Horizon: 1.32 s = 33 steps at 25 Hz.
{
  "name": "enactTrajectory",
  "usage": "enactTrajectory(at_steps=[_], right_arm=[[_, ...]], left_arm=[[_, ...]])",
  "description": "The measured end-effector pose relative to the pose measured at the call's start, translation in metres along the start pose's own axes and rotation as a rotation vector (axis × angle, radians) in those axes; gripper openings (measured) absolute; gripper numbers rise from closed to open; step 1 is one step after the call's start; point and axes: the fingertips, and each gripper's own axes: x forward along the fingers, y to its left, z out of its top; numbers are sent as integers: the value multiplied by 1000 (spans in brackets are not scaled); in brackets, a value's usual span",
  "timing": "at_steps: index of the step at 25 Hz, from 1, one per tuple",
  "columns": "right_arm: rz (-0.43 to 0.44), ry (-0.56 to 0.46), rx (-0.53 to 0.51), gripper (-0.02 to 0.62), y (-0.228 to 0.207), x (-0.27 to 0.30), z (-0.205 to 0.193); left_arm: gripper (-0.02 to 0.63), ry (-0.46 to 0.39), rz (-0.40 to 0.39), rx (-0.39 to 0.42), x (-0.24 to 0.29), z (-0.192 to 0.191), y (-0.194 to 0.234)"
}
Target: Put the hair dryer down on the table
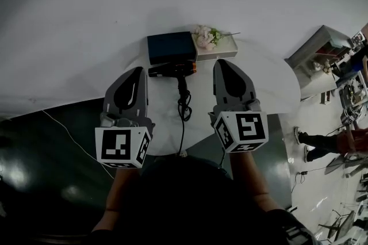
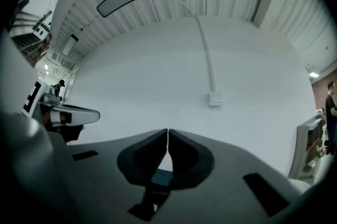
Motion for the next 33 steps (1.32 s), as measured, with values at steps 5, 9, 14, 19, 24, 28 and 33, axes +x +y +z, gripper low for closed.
enactTrajectory(at_steps=[5,9,14,19,24,28,33], right_arm=[[38,-19,9,17,-14,3,-2],[53,-25,19,17,-22,7,-8],[75,-23,45,16,-27,10,-14],[82,-15,67,17,-32,11,-17],[87,-1,65,17,-31,13,-22],[92,3,64,17,-30,15,-23],[100,6,55,17,-27,16,-25]], left_arm=[[12,-2,33,11,8,1,-13],[11,-3,50,25,14,0,-22],[11,11,58,39,18,-2,-29],[12,17,60,43,19,-1,-33],[12,29,60,35,18,-8,-33],[11,29,57,37,18,-8,-33],[12,30,60,36,17,-11,-32]])
